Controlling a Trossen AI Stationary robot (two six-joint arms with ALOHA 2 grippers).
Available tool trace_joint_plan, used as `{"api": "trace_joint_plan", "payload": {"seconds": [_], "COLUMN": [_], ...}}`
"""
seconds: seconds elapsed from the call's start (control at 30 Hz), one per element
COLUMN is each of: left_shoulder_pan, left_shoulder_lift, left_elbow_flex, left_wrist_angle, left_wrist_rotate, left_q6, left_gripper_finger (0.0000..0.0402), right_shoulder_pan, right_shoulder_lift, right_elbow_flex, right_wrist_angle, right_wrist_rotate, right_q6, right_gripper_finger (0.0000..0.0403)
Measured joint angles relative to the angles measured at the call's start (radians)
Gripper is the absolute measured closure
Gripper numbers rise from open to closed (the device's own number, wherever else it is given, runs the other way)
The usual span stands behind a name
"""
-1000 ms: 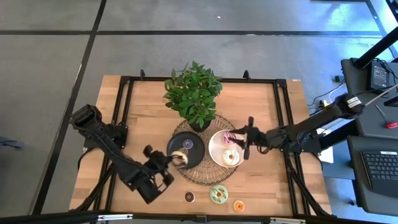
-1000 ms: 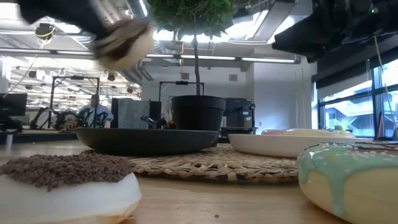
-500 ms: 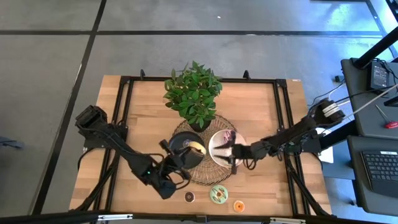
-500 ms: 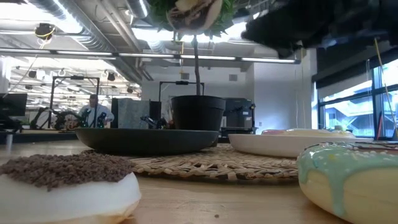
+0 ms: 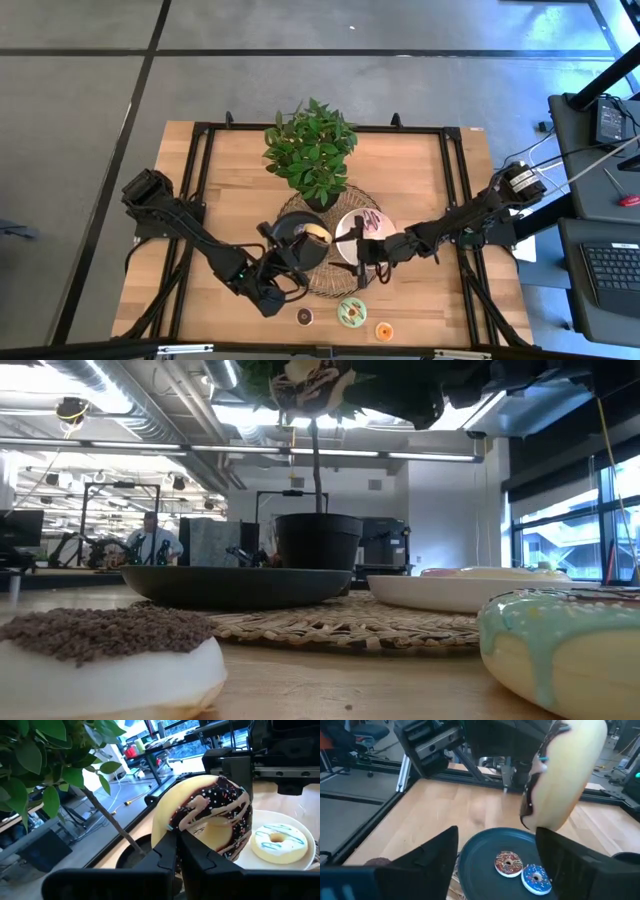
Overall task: Pick & Place donuts
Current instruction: Put the large black donut on the white plate
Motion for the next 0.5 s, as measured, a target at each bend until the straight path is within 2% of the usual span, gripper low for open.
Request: {"api": "trace_joint_plan", "payload": {"seconds": [0.17, 0.5], "left_shoulder_pan": [0.0, 0.001], "left_shoulder_lift": [0.0, 0.0], "left_elbow_flex": [0.0, 0.0], "left_wrist_angle": [0.006, 0.014], "left_wrist_rotate": [0.0, 0.013], "left_q6": [0.0, -0.001], "left_gripper_finger": [0.0393, 0.0394], "right_shoulder_pan": [0.0, -0.001], "right_shoulder_lift": [0.0, 0.0], "right_elbow_flex": [0.0, 0.0], "right_wrist_angle": [-0.019, 0.072], "right_wrist_rotate": [0.137, 0.178], "right_q6": [0.087, 0.119], "right_gripper_finger": [0.013, 0.014]}}
